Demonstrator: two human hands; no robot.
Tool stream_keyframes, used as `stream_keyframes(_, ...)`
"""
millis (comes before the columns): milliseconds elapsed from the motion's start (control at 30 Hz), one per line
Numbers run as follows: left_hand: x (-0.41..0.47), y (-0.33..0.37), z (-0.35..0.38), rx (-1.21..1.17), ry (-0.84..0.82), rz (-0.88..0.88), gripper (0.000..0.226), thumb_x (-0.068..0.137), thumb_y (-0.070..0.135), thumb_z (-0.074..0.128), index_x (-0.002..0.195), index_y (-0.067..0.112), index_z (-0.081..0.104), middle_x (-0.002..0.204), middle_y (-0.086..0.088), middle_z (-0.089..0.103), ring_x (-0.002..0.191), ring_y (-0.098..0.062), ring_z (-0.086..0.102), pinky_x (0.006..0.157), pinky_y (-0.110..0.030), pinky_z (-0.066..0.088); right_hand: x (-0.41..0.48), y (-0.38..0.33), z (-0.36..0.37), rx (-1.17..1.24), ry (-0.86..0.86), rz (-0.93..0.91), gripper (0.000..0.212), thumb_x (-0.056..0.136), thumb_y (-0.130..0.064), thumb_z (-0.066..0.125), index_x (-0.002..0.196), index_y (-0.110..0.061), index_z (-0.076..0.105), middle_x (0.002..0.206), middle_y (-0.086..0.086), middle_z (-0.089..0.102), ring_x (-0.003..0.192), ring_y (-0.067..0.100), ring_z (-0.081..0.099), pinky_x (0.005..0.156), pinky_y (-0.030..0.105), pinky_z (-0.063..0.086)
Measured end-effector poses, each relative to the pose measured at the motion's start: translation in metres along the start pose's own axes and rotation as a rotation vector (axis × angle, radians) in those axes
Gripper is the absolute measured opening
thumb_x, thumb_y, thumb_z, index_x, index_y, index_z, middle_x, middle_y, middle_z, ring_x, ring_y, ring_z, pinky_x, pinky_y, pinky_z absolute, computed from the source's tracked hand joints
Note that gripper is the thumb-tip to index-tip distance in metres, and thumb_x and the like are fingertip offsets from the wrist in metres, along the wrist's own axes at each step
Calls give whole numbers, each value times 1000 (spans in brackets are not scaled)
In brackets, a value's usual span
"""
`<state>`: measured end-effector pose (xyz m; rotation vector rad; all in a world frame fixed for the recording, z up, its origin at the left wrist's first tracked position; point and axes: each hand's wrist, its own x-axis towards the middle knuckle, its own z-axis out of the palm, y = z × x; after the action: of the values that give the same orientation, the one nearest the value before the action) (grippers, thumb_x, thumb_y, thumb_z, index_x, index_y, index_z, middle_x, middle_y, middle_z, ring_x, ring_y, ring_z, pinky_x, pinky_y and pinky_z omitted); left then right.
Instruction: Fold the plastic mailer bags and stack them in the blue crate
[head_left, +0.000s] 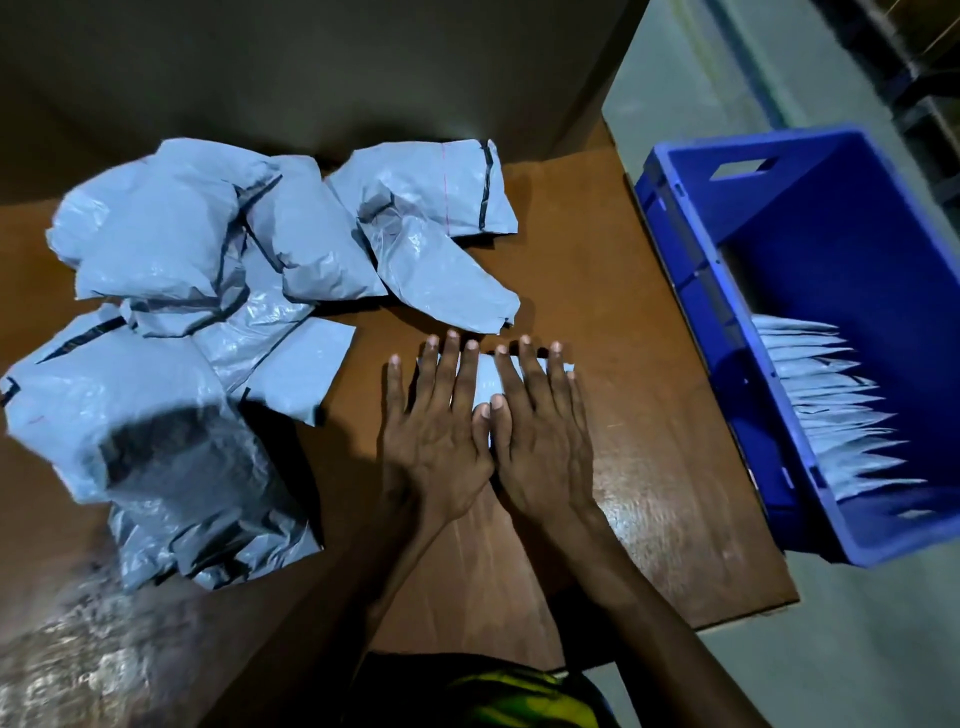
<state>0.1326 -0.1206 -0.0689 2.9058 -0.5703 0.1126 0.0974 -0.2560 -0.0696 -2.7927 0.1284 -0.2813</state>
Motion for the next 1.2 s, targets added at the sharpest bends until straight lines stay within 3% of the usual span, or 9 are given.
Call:
stream_keyframes(233,-5,1,1,14,-26,-17,63,108,39,19,166,15,13,174,-7,6,161,-27,3,125,-63,8,-2,3,0,-22,-1,-9,54,111,-33,34,163,-22,32,172,3,25,162,26,9,128,51,17)
stream_keyframes(433,-24,-3,0,-18,-42,-1,64,107,42,19,166,19,15,174,-5,6,161,-27,2,125,-62,10,-24,4,-6,-6,-33,-22,55,111,-39,31,164,-26,31,173,-1,21,162,21,3,130,47,12)
stream_keyframes(600,-19,1,3,-3,-38,-24,62,108,45,9,167,22,12,174,-4,4,161,-27,1,125,-59,12,-19,1,-2,-60,-11,-22,55,110,-35,33,164,-23,31,173,1,20,162,26,3,129,51,16)
stream_keyframes(867,-16,-4,-2,-54,-31,40,62,109,41,28,167,25,11,174,-9,3,161,-30,2,124,-60,14,-11,10,-8,64,-60,-75,55,111,-39,33,164,-24,30,174,-4,14,162,21,-5,129,54,10)
stream_keyframes(933,-22,-7,-7,-79,-18,1,62,109,46,28,166,27,13,173,-12,9,159,-31,12,124,-57,17,-18,12,-17,209,-37,-32,54,111,-42,40,162,-26,35,174,-5,15,162,18,1,130,50,3)
stream_keyframes(967,-26,-6,-11,-112,-1,-66,61,109,48,29,165,28,18,171,-13,16,155,-31,21,123,-54,22,-25,11,-22,264,12,41,52,110,-44,43,159,-26,41,171,-3,22,160,19,10,129,49,8)
stream_keyframes(1067,-44,1,-23,-247,63,-239,55,105,37,47,159,28,36,156,-17,38,138,-32,40,111,-50,34,-51,11,-35,235,164,240,47,105,-52,55,145,-28,54,140,4,49,133,24,42,108,51,39)
stream_keyframes(1133,-55,-1,-26,-413,70,-235,58,94,24,59,151,23,46,146,-14,42,134,-31,42,110,-50,39,-62,17,-37,186,121,254,56,98,-63,60,144,-31,54,131,1,53,125,25,44,104,48,38)
stream_keyframes(1200,-60,-9,-29,-609,56,-198,65,77,18,57,142,20,53,140,-8,40,134,-27,41,112,-50,41,-66,24,-36,217,65,230,65,90,-67,68,143,-33,54,131,-2,54,127,24,45,107,48,35)
